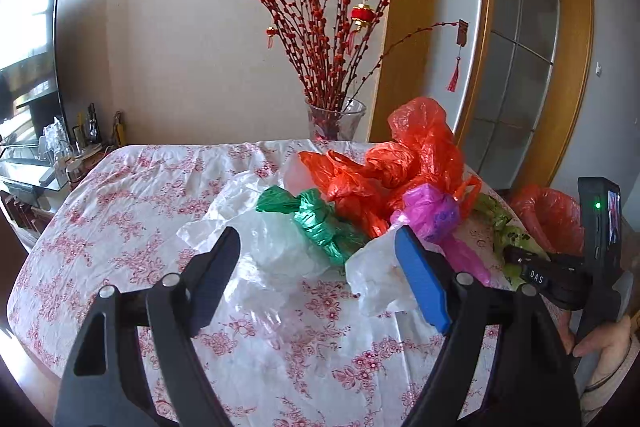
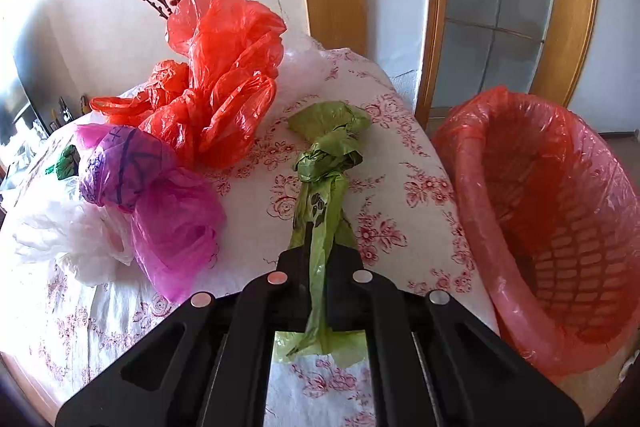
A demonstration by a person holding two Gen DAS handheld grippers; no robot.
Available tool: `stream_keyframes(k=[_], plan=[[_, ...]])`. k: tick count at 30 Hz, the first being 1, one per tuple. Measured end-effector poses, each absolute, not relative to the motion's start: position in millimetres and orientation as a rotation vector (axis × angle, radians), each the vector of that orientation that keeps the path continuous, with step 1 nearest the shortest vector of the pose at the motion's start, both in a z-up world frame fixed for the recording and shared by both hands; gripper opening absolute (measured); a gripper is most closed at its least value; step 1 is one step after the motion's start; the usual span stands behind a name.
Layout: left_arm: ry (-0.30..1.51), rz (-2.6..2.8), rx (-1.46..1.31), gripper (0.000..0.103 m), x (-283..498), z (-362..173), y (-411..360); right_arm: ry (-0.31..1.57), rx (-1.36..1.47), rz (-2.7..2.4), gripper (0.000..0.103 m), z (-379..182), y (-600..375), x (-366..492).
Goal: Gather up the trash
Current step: 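Close the right tool on the light green bag and lift it, then close the left tool on the white bag while the right tool holds the green bag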
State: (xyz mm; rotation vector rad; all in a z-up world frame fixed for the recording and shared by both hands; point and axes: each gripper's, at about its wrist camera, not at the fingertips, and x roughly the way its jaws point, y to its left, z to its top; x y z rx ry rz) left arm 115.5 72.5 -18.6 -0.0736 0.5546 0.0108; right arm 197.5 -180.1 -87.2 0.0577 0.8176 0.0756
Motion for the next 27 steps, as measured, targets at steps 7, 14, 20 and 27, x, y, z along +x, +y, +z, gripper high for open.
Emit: stream_keyframes(k=[7,14,20,27], plan=[[0.591,-0.066,0.001,0.070,130.2,-30.7,48.2,0.768,0.086,0.076,0.004,-72.9,-193.4,174.8],[0.668,-0.119,-0.026,0.049,148.2,-48.0,47.9,0.735,0.076,0.083,0.004,-58.3,-197.0,162.5],[0.695,-0.160,-0.067,0.009,151.0,-53.8,52.5,0.726,0.078,0.079,0.004,-54.0,-198.5,158.6],[0.599,-0.135,-0.097,0.006,132.8,-22.2,68.4,0.697,0.065,0.088,0.004,-44.3,-195.2,152.5]])
